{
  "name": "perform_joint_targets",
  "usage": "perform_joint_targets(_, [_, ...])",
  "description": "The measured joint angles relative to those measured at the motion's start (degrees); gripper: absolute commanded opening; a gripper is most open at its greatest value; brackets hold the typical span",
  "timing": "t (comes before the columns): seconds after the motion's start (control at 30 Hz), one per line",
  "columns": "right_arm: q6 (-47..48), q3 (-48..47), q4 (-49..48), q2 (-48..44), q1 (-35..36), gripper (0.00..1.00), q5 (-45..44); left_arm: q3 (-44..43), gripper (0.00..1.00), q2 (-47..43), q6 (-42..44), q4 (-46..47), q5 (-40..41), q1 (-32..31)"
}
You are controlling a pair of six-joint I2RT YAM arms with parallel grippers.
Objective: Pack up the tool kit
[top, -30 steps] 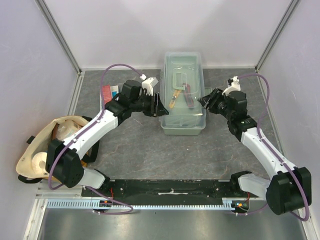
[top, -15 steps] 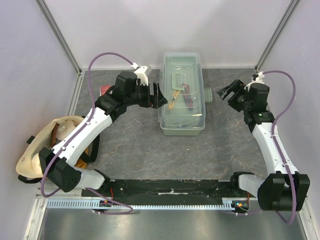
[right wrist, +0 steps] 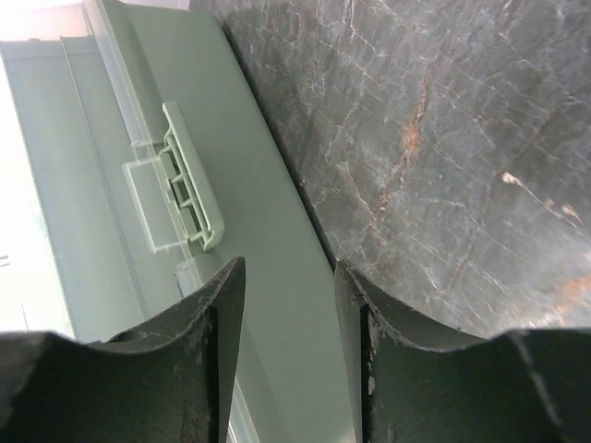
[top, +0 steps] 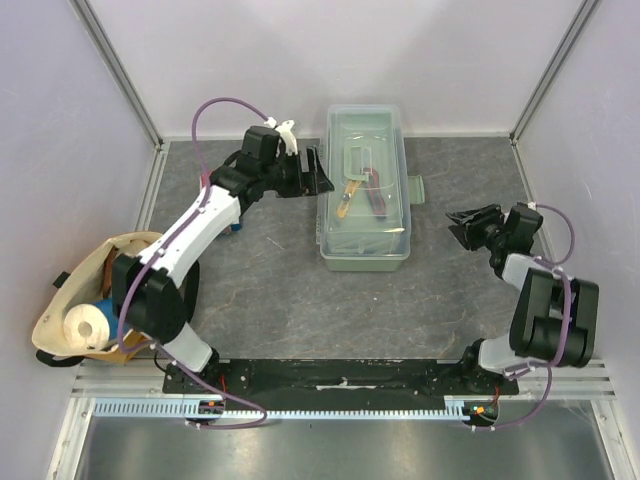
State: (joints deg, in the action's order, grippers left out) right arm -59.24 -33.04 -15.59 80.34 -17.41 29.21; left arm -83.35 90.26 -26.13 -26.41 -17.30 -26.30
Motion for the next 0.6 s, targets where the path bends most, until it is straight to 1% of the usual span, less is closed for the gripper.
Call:
perform_joint_targets(0.1, [-2.80,-0.28,-5.68,5.35,0.20,0.49,2.05,-1.55,0.87,3.67,-0.37,0.55,-0.98,0.35])
perform_joint_targets(0.3, [-6.38,-3.26,-13.84,14.86,1.05,0.50,3.41,-4.76,0.86,8.92,-0.59,2.54,-2.54,0.85])
perform_joint_targets(0.43, [-8.87,-5.75,-18.86,21.64,3.96,0.50,3.87,-6.88,0.86,12.22,-1.11,3.78,-3.80,1.14])
perform_joint_targets(0.6, [-11.78,-8.57,-23.43,27.21,7.67,0.50,4.04,-8.35,0.85,14.32,-1.57,4.48,-4.76,1.22])
